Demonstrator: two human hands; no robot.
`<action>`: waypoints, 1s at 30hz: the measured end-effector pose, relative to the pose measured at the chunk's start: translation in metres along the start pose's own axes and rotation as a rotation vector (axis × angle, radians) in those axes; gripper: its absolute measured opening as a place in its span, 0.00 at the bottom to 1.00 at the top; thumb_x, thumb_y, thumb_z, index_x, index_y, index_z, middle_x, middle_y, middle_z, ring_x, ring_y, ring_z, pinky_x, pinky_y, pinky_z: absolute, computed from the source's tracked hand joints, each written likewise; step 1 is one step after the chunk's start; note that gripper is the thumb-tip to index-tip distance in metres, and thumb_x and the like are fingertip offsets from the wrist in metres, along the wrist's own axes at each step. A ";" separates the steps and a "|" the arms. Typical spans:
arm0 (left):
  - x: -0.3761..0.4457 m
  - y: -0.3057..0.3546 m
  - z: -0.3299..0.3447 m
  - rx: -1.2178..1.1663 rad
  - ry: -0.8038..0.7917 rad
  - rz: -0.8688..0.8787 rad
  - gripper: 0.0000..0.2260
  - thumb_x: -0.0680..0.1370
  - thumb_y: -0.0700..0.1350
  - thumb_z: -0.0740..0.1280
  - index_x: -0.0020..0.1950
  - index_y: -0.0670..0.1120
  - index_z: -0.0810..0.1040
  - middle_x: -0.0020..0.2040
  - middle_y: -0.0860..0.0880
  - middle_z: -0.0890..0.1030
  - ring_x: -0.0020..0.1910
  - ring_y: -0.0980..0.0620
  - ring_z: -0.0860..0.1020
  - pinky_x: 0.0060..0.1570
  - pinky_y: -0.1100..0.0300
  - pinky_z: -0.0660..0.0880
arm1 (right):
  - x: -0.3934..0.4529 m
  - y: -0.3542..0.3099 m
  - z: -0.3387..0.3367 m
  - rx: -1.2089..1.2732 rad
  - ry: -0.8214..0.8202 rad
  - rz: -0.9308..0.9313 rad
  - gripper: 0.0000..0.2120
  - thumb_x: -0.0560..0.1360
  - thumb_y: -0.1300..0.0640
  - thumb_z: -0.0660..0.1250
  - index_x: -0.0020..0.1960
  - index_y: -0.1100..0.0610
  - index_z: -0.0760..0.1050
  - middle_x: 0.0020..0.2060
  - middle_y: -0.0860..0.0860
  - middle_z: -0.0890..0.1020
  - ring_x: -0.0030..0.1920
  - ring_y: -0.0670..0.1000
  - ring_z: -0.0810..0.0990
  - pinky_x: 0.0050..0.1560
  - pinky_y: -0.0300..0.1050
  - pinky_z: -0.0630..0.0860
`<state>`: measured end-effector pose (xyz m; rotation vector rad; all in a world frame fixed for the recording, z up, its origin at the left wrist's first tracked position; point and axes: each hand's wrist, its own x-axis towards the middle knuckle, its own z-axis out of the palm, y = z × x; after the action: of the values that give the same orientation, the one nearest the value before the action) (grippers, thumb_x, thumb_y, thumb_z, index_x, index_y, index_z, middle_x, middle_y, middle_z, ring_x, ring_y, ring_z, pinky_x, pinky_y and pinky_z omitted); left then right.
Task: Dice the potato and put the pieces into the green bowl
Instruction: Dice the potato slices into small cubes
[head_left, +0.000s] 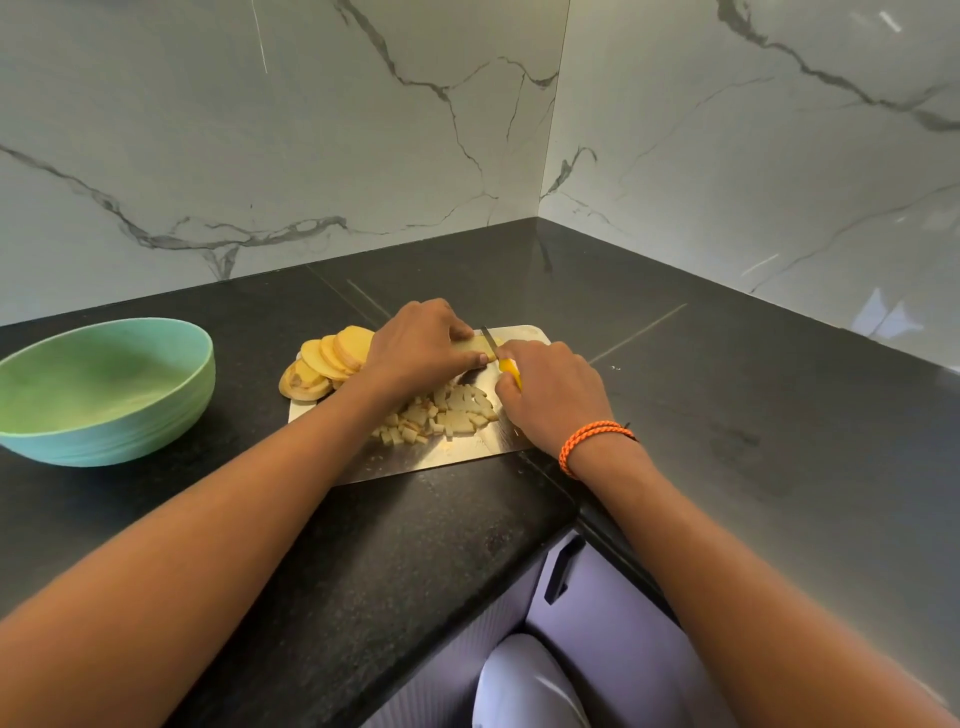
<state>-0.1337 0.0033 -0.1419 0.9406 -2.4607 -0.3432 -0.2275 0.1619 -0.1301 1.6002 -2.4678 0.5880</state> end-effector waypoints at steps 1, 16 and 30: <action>0.000 0.000 0.000 -0.002 -0.001 -0.001 0.21 0.76 0.63 0.75 0.64 0.52 0.86 0.61 0.56 0.81 0.56 0.54 0.77 0.47 0.57 0.72 | 0.000 0.000 -0.001 0.014 -0.001 0.003 0.16 0.81 0.52 0.60 0.67 0.51 0.77 0.55 0.55 0.82 0.52 0.59 0.80 0.46 0.50 0.73; -0.002 0.008 0.001 0.065 0.036 -0.055 0.22 0.78 0.61 0.73 0.67 0.50 0.85 0.64 0.52 0.81 0.59 0.51 0.77 0.46 0.56 0.71 | -0.047 0.006 -0.014 0.017 -0.003 -0.002 0.17 0.82 0.50 0.59 0.70 0.49 0.75 0.53 0.54 0.83 0.49 0.56 0.80 0.46 0.49 0.76; -0.003 0.001 -0.008 0.024 -0.040 -0.052 0.14 0.76 0.58 0.75 0.49 0.48 0.90 0.49 0.48 0.88 0.47 0.50 0.83 0.48 0.47 0.84 | -0.016 -0.004 -0.004 0.130 0.049 0.052 0.19 0.81 0.51 0.60 0.72 0.47 0.75 0.52 0.56 0.82 0.51 0.59 0.80 0.49 0.52 0.76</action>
<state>-0.1282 0.0055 -0.1352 1.0187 -2.4854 -0.3549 -0.2174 0.1753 -0.1304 1.5486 -2.4886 0.8008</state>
